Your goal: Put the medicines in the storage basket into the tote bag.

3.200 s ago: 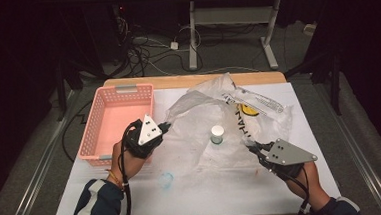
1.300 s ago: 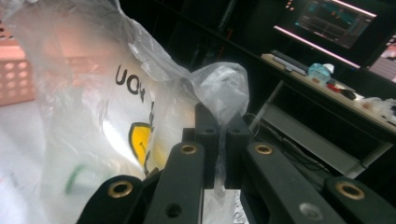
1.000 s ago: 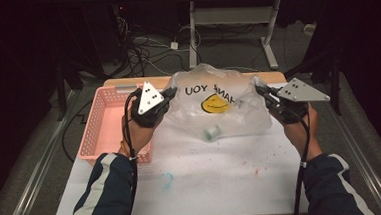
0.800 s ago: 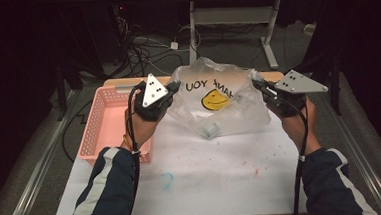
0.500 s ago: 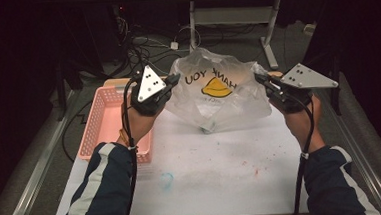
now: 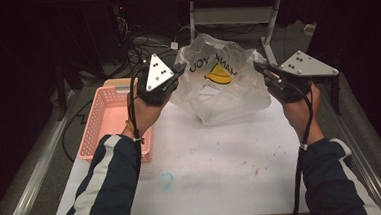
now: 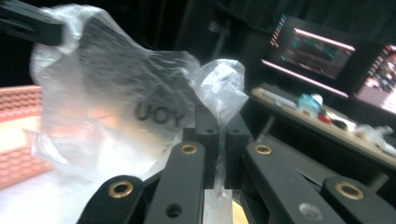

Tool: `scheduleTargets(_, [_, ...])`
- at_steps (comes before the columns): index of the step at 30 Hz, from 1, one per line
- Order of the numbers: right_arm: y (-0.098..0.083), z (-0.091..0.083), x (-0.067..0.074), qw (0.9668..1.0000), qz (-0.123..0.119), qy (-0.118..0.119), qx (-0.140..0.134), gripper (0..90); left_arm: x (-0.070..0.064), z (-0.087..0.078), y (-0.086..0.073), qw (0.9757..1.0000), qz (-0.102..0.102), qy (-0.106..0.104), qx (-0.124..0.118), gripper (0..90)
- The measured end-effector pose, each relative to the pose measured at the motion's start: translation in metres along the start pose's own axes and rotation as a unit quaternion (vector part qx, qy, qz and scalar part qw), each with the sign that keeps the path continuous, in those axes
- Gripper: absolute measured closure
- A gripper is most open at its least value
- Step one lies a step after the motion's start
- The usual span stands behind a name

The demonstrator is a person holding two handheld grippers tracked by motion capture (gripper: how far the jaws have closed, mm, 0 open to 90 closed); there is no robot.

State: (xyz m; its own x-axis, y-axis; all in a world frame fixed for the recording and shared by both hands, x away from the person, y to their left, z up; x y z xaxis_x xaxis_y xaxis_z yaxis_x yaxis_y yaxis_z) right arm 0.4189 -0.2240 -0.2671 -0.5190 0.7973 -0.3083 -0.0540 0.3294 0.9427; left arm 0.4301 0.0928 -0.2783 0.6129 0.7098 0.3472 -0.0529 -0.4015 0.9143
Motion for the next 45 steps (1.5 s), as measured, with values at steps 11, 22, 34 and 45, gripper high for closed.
scheduleTargets(11, [0.014, 0.022, -0.024, 0.9996, 0.02, -0.013, 0.018, 89.7, 0.012, 0.001, 0.019, 0.9997, -0.014, -0.003, -0.018, 86.3])
scheduleTargets(22, [0.05, -0.012, -0.006, 0.9992, 0.012, 0.011, -0.037, 90.0, -0.003, -0.036, 0.057, 0.9979, 0.006, -0.01, -0.063, 86.5])
scheduleTargets(34, [0.048, -0.008, -0.005, 0.9994, 0.011, -0.005, -0.031, 90.0, 0.0, -0.027, 0.04, 0.9986, -0.019, -0.008, -0.048, 86.3])
scheduleTargets(45, [0.009, 0.026, -0.013, 0.9993, 0.021, -0.024, 0.02, 89.9, 0.005, -0.005, 0.012, 0.9986, -0.048, 0.003, -0.022, 72.1])
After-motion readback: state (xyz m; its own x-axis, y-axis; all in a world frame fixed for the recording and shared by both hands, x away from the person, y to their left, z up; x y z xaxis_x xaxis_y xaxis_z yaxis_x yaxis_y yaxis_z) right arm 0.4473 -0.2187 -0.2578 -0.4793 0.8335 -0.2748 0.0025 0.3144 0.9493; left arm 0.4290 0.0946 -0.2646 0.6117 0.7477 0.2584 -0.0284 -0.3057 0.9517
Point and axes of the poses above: each handheld gripper's, and its own axes: z roughly forward along the jaws, y roughly out of its top, x roughly to its left, the point moved 1 cm from there along z, roughly forward along the jaws, and after that the axes turned 1 degree about z, right-handed, at the moved point
